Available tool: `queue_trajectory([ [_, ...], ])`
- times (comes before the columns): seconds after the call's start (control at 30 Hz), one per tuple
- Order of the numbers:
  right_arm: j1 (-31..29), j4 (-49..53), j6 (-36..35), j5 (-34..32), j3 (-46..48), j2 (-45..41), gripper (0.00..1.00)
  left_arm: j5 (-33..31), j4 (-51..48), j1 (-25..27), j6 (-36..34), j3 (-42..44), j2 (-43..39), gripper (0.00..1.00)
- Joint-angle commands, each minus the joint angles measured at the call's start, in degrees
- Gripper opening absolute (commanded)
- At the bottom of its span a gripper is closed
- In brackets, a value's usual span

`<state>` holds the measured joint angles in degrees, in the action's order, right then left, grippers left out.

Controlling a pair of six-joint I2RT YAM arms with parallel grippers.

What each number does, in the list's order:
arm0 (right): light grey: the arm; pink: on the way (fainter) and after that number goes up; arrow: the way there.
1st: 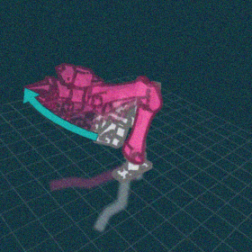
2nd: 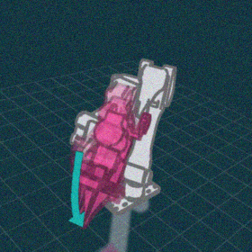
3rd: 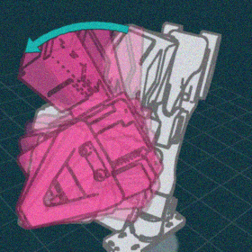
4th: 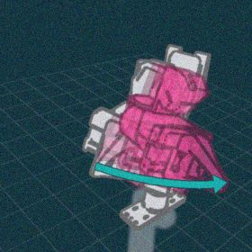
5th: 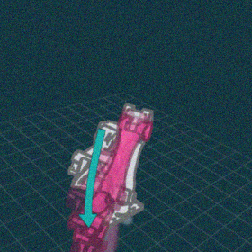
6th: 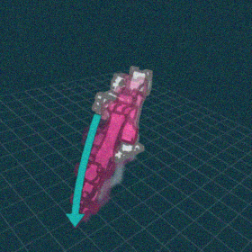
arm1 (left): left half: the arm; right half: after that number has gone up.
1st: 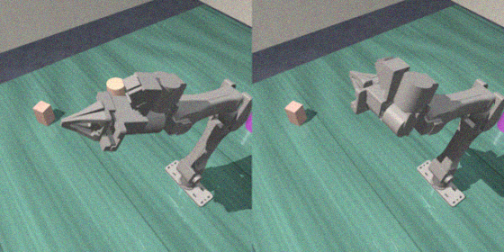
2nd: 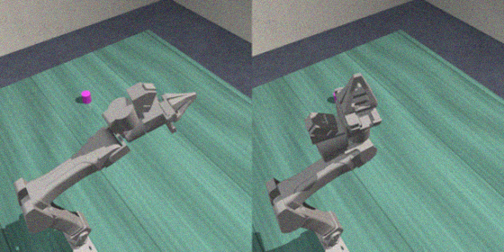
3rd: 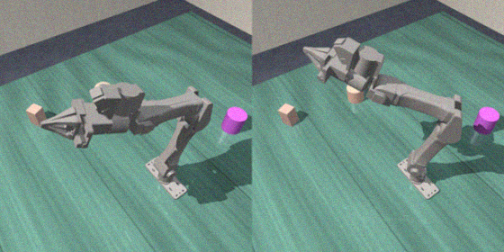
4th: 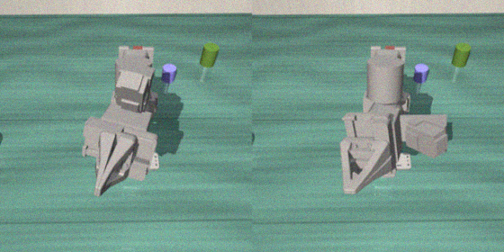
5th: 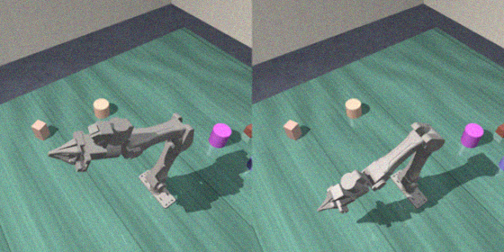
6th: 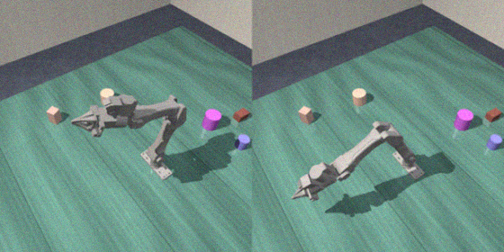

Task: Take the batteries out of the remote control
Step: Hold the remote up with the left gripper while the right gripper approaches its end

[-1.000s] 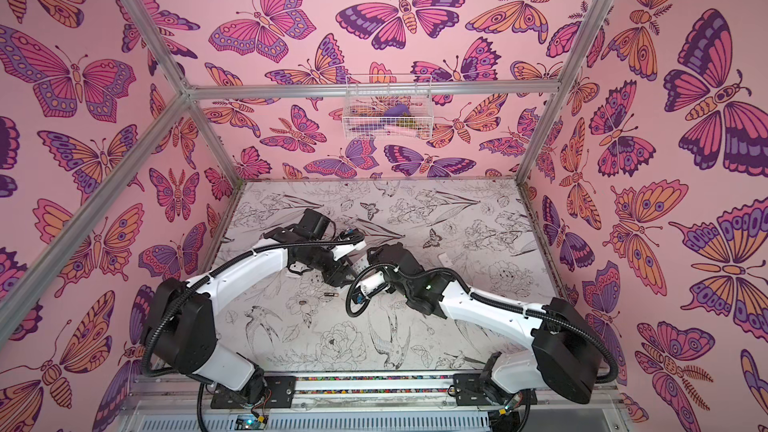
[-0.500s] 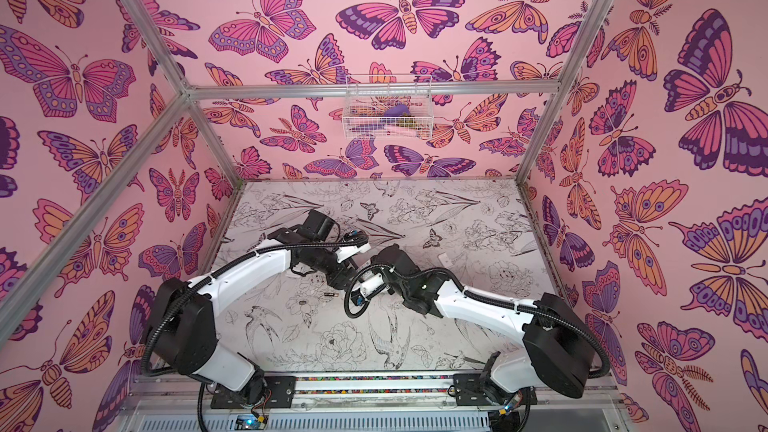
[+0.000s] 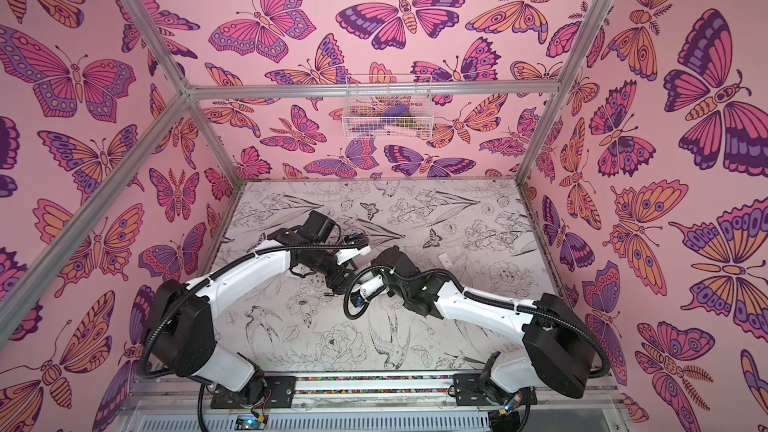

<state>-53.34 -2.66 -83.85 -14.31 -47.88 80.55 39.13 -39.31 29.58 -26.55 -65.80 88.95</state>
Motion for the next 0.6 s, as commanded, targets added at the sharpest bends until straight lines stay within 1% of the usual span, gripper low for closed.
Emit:
queue_trajectory([
  [0.0,-0.2,-3.3,4.9,0.5,0.6,-1.7,0.00,0.4,-4.0,-1.5,-3.2,-2.1,-2.9,0.79],
  [0.07,-0.2,-3.9,7.1,0.2,1.0,-1.7,0.00,2.0,-5.9,-2.7,-4.6,-2.8,-4.0,0.79],
  [0.17,-0.2,-4.3,11.0,-0.4,1.5,-1.6,0.00,5.4,-9.7,-6.5,-5.1,-5.2,-5.2,0.79],
  [0.27,-0.1,-3.9,16.5,0.5,2.2,-1.6,0.00,4.7,-13.0,-8.3,-8.7,-8.0,-6.1,0.79],
  [0.37,-0.1,-1.8,23.0,2.2,1.4,-0.9,0.00,5.8,-16.9,-10.2,-11.3,-11.7,-5.7,0.79],
  [0.43,0.3,0.0,29.2,4.2,0.3,-1.0,0.00,6.8,-18.7,-11.3,-12.2,-13.6,-5.5,0.79],
  [0.57,3.0,3.8,41.7,12.7,-1.9,-0.7,0.00,10.0,-21.8,-12.5,-15.1,-16.0,-5.2,0.79],
])
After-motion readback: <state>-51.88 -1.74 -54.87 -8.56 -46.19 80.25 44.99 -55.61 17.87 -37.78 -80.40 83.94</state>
